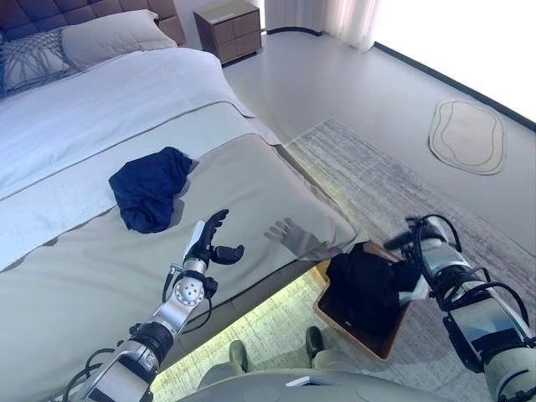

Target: Pick up the clothes from the bed and place them into the basket

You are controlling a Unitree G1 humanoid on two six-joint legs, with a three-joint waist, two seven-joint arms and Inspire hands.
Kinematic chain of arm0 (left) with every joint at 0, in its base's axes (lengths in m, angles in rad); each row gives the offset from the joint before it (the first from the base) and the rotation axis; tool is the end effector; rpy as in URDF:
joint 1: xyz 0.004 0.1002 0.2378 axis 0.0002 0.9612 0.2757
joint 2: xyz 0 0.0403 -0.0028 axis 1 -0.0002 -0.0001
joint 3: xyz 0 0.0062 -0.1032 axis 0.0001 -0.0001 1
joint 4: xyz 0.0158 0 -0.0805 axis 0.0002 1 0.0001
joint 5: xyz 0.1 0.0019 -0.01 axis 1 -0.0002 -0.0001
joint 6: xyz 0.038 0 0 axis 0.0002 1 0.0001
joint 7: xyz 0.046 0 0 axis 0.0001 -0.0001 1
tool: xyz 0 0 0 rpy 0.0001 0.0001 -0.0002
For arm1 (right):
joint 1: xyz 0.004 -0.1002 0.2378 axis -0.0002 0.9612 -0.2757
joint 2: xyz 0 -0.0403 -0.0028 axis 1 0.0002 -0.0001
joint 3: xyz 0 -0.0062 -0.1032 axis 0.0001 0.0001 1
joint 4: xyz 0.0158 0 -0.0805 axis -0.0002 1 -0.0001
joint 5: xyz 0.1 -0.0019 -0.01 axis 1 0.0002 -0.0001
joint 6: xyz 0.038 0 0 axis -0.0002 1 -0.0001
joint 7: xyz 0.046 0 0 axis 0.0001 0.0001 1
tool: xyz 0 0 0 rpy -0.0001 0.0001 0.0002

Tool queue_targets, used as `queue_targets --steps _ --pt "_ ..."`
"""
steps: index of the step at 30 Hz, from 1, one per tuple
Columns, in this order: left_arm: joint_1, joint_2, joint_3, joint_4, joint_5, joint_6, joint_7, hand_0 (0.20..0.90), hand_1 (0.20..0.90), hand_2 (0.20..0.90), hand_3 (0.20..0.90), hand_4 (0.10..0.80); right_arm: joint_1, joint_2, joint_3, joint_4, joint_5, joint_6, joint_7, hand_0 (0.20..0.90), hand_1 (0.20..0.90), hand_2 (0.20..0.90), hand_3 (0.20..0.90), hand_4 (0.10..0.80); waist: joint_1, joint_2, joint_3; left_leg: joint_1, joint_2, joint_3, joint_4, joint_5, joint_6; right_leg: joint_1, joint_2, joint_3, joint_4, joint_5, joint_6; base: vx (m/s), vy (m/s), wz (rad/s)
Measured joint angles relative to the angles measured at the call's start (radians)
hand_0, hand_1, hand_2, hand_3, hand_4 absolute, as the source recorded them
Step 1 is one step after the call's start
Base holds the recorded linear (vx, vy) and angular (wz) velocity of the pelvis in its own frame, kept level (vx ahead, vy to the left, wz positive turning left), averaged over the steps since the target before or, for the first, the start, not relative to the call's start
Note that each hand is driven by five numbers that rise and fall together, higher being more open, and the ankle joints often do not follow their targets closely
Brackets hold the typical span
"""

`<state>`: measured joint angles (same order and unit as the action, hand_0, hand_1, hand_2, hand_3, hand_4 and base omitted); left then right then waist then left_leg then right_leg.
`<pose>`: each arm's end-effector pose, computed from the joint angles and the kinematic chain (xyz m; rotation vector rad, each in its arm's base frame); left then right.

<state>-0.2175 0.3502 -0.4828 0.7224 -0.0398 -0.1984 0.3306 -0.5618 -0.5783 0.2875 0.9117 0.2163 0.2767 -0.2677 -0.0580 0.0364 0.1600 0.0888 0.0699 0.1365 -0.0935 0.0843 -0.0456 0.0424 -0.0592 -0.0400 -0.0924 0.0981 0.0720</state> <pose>0.2067 0.1763 -0.0378 0.5300 0.2965 -0.0457 0.2781 -0.2754 0.0402 -0.5522 0.5867 -0.4035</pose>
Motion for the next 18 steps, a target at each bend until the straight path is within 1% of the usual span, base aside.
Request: queue_targets --steps 2,3,8,11,12,14,15,17,18 --pt "0.000 0.000 0.000 0.000 0.000 0.000 0.017 0.900 0.900 0.900 0.900 0.800 -0.015 0.000 0.000 -0.079 -0.002 -0.053 -0.044 0.900 0.900 0.900 0.900 0.800 0.009 0.000 0.000 -0.010 0.000 -0.015 0.001 0.006 0.000 -0.002 -0.001 -0.011 0.000 0.000 0.000 0.036 0.011 0.20" --pt "0.001 0.000 0.000 0.000 0.000 0.000 0.020 0.900 0.900 0.900 0.900 0.800 -0.024 0.000 0.002 -0.085 -0.002 -0.066 -0.052 0.900 0.900 0.900 0.900 0.800 0.011 0.000 0.000 -0.014 0.000 -0.021 0.002 0.009 -0.001 -0.001 -0.001 -0.018 0.000 0.000 0.000 0.048 0.005 0.28" --pt "0.022 0.005 0.015 0.000 0.000 0.000 0.042 0.900 0.900 0.900 0.900 0.800 -0.126 -0.002 -0.001 -0.111 0.019 -0.124 -0.158 0.900 0.900 0.900 0.900 0.800 0.062 0.001 0.000 -0.033 -0.002 -0.068 0.004 0.022 -0.003 0.003 -0.003 -0.063 0.000 -0.004 -0.001 0.087 0.018 0.27" --pt "0.053 0.023 0.019 0.000 0.000 0.000 0.052 0.900 0.900 0.900 0.900 0.800 -0.166 -0.008 0.001 -0.114 0.020 -0.130 -0.170 0.900 0.900 0.900 0.900 0.800 0.085 0.002 -0.001 -0.036 -0.003 -0.111 0.004 0.028 -0.005 0.023 -0.004 -0.107 0.000 -0.018 -0.009 0.076 0.046 0.43" --pt "0.058 0.026 0.022 -0.001 0.000 0.000 0.057 0.900 0.900 0.900 0.900 0.800 -0.179 -0.019 0.001 -0.114 0.019 -0.130 -0.170 0.900 0.900 0.900 0.900 0.800 0.097 0.003 0.000 -0.047 -0.003 -0.128 0.005 0.032 -0.006 0.023 -0.004 -0.123 0.000 -0.023 -0.007 0.004 0.053 0.44" --pt "0.061 0.035 0.023 -0.001 0.000 0.000 0.057 0.900 0.900 0.900 0.900 0.800 -0.213 -0.052 0.004 -0.114 0.005 -0.130 -0.169 0.900 0.900 0.900 0.900 0.800 0.121 0.010 0.004 -0.074 -0.004 -0.165 0.005 0.045 -0.010 0.014 -0.004 -0.159 0.000 -0.027 -0.011 -0.032 0.062 0.52" --pt "0.068 0.039 0.024 -0.002 0.000 -0.002 0.057 0.900 0.900 0.900 0.900 0.800 -0.240 -0.071 0.021 -0.114 -0.015 -0.126 -0.168 0.900 0.900 0.900 0.900 0.800 0.143 0.018 0.008 -0.087 -0.006 -0.181 0.005 0.053 -0.013 0.008 -0.005 -0.174 0.000 -0.029 -0.013 -0.046 0.066 0.44" --pt "0.074 0.042 0.028 -0.002 0.000 -0.002 0.058 0.900 0.900 0.900 0.900 0.800 -0.314 -0.116 0.092 -0.114 -0.061 -0.125 -0.164 0.900 0.900 0.900 0.900 0.800 0.170 0.040 0.023 -0.115 -0.010 -0.210 0.006 0.067 -0.014 -0.004 -0.007 -0.202 0.000 -0.029 -0.014 -0.060 0.060 0.38" --pt "0.076 0.043 0.029 -0.005 0.000 -0.003 0.058 0.900 0.900 0.900 0.900 0.800 -0.333 -0.120 0.098 -0.114 -0.074 -0.124 -0.164 0.900 0.900 0.900 0.900 0.800 0.175 0.045 0.029 -0.123 -0.012 -0.218 0.010 0.071 -0.017 -0.007 -0.008 -0.213 0.000 -0.029 -0.014 -0.073 0.088 0.49"
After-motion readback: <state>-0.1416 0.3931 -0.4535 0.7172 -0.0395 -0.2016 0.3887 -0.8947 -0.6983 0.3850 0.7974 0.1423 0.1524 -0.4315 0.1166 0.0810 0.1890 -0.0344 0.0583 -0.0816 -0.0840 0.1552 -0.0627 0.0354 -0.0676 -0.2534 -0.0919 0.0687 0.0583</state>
